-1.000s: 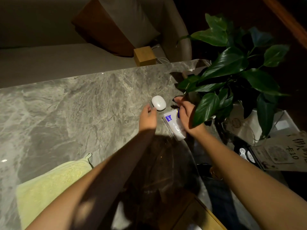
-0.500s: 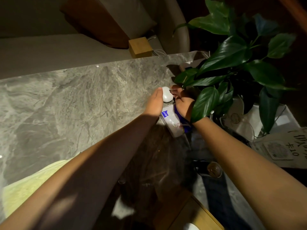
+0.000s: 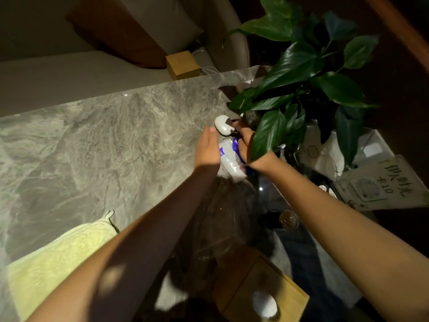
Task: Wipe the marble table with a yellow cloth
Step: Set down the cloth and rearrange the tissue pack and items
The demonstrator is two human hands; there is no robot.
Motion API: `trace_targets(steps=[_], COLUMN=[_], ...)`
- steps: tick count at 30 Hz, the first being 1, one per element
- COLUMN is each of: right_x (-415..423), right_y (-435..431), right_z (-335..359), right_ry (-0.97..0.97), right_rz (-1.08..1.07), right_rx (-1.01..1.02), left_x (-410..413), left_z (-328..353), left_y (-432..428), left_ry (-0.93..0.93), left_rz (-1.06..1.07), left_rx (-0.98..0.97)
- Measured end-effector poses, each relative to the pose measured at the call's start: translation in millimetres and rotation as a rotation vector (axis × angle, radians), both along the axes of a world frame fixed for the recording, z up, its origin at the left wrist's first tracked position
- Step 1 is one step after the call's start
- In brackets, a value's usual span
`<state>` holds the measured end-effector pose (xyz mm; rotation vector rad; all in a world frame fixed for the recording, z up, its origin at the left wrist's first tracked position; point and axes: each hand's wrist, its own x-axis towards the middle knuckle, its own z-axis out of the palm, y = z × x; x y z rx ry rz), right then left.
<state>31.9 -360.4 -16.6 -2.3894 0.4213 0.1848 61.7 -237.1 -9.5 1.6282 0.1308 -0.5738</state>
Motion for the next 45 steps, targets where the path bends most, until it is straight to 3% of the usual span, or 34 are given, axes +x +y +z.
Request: trace_targets(steps=[5, 8, 10, 13, 16, 19, 21, 25, 30, 36, 41, 45], right_x=[-53, -97, -131, -177, -208, -224, -225, -213, -197, -180, -198, -243], right_y=[-15, -27, -36, -43, -36, -27, -21, -21, -39, -56, -62, -50], right_z=[29, 40, 40, 34, 20, 5, 1, -6, -9, -6, -3, -1], right_ry=[0.241, 0.147, 0.113, 0.128, 0.22, 0.254, 0.192, 0.052, 0.012, 0.013, 0.026, 0.186], right_rz=[0.003, -0.038, -0.138, -0.323, -0.571, -0.699, -0.723, -0.784, -0.842, -0.873, -0.904, -0.837], right_rx=[-0.094, -0.119, -0.091, 0.027, 0.375, 0.625, 0.669, 0.642, 0.646, 0.668, 0.624, 0.613], left_x=[-69, -102, -112, -125, -136, -143, -146, -145, -133, -119, -117, -122], left_z=[-3, 0, 3, 10, 9, -1, -5, -17, -22, -25, -14, -5], left_y=[23, 20, 11, -1, -11, -27, -36, -55, -79, -99, -66, -11], left_ry=[-0.196, -0.18, -0.132, -0.017, 0.079, 0.067, 0.092, 0.138, 0.094, 0.106, 0.151, 0.016], left_rz=[0.028, -0.148, -0.367, -0.758, -0.914, -0.917, -0.861, -0.743, -0.655, -0.672, -0.713, -0.721], left_rx=[0.09, 0.079, 0.176, 0.271, 0.318, 0.401, 0.372, 0.307, 0.278, 0.284, 0.249, 0.296])
